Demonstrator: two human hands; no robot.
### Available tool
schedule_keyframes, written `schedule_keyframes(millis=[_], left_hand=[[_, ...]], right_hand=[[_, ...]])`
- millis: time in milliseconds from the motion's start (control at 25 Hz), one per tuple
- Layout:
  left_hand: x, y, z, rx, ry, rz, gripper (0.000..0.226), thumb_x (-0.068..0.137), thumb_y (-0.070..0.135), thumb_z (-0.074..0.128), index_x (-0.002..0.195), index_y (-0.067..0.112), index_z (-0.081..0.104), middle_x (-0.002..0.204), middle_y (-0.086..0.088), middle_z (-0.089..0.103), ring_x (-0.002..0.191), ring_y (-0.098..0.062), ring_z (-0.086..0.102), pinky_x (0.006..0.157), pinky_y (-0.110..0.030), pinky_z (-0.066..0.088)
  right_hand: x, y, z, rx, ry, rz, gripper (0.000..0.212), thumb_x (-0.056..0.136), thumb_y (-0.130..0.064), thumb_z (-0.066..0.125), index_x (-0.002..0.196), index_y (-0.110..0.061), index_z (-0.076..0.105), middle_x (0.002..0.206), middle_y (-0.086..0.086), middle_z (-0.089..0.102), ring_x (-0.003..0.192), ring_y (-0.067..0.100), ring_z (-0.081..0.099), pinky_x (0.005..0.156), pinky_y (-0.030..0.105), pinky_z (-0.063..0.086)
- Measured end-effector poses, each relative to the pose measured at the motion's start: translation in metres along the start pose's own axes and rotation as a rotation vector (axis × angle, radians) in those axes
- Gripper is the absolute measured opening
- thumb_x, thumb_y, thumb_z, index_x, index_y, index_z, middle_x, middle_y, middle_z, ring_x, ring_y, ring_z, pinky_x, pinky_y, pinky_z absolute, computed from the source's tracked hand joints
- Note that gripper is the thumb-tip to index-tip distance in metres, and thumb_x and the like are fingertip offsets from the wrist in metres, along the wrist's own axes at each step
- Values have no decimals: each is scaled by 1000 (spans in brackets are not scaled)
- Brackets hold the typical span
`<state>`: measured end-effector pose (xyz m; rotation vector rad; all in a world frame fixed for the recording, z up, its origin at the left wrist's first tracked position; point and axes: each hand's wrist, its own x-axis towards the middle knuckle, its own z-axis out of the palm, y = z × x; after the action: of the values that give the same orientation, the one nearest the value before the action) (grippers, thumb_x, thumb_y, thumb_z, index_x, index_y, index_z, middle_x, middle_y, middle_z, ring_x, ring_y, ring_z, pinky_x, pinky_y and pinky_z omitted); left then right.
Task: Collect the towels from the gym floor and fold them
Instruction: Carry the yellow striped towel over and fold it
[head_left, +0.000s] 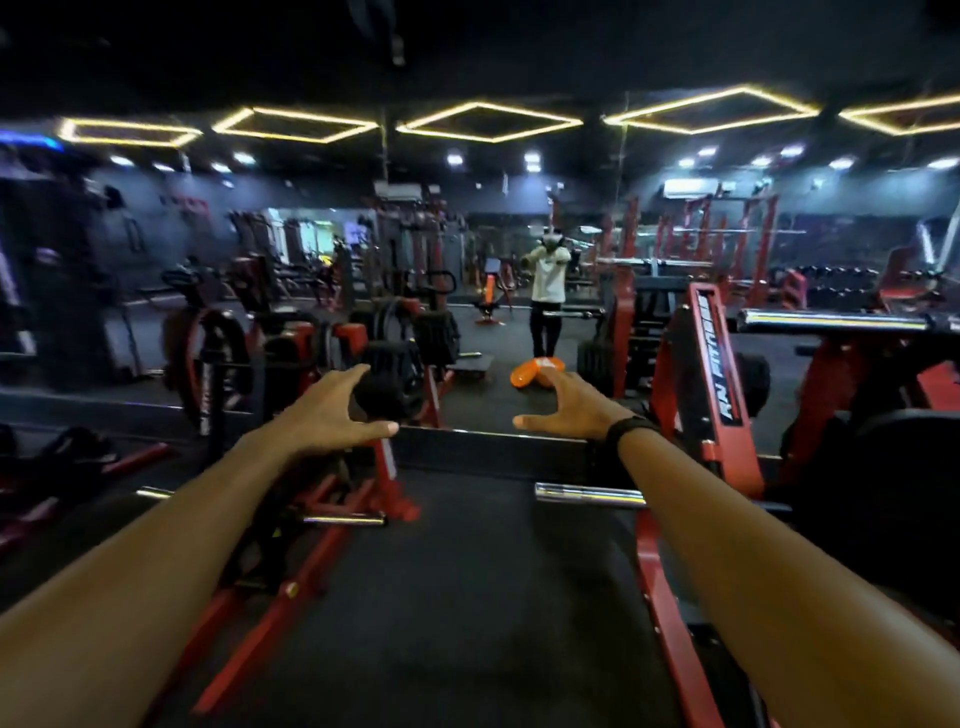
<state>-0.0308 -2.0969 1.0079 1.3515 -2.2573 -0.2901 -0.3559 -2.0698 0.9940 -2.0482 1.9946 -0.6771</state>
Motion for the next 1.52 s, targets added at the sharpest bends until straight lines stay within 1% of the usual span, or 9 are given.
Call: schedule_keyframes(millis=[160, 200, 320, 480, 680, 960, 1120, 1360, 1520], left_hand=[[-79, -42, -85, 85, 101, -65, 110, 58, 73, 71, 142, 11, 38, 141, -11, 48, 126, -25, 49, 107, -35, 39], [-103, -56, -106, 102, 141, -81, 106, 60, 69, 73, 142, 10, 39, 142, -11, 48, 127, -25, 49, 107, -33, 38], [-186, -90, -167, 109, 230, -224, 85, 76, 40, 77, 143, 7, 37, 143, -8, 44, 131, -24, 42, 100, -21, 32], [-305, -137, -231, 189, 271, -386, 105, 62, 63, 75, 144, 10, 36, 142, -11, 48, 126, -27, 49, 104, -28, 37], [-458, -192, -299, 298, 412, -588, 79, 70, 52, 76, 133, 13, 50, 127, -8, 60, 119, -27, 55, 96, -31, 41], [-652, -260, -380, 410, 556, -967, 89, 73, 53, 72, 145, 16, 35, 143, -11, 45, 130, -27, 44, 108, -40, 36], [-729, -290, -420, 427, 609, -1121, 90, 73, 53, 72, 146, 17, 33, 146, -10, 42, 132, -27, 43, 107, -41, 37], [-829, -334, -479, 508, 745, -1347, 88, 74, 47, 75, 145, 12, 36, 144, -11, 45, 132, -25, 44, 108, -36, 35], [-888, -348, -507, 524, 801, -1490, 92, 70, 54, 74, 145, 13, 38, 144, -9, 46, 132, -22, 44, 110, -33, 34]], right_hand=[[-18, -113, 5, 18, -32, -138, 98, 76, -57, 69, 150, -12, 23, 152, 7, 33, 138, 27, 34, 115, 42, 29], [-22, -143, 11, 34, -42, -173, 97, 77, -55, 69, 150, -12, 23, 153, 8, 31, 139, 26, 33, 115, 41, 28], [-43, -241, 44, 111, -157, -295, 100, 75, -56, 70, 151, -14, 20, 157, 7, 25, 142, 25, 29, 116, 42, 27], [-75, -367, 109, 163, -313, -484, 99, 79, -53, 69, 153, -19, 13, 159, 4, 17, 144, 23, 25, 115, 38, 26], [-126, -527, 190, 119, -424, -746, 99, 80, -51, 68, 153, -16, 12, 159, 5, 17, 144, 24, 23, 115, 38, 25], [-179, -723, 284, 156, -536, -1059, 92, 79, -47, 72, 149, -15, 23, 154, 5, 30, 139, 23, 34, 111, 33, 29], [-191, -832, 341, 144, -574, -1197, 103, 74, -58, 71, 152, -16, 18, 157, 6, 24, 142, 24, 28, 116, 41, 27], [-231, -1010, 413, 140, -635, -1446, 97, 79, -56, 67, 152, -17, 16, 158, 6, 21, 144, 24, 24, 115, 39, 23], [-275, -1107, 454, 196, -694, -1588, 97, 78, -55, 69, 151, -16, 18, 157, 7, 24, 143, 25, 26, 114, 41, 26]])
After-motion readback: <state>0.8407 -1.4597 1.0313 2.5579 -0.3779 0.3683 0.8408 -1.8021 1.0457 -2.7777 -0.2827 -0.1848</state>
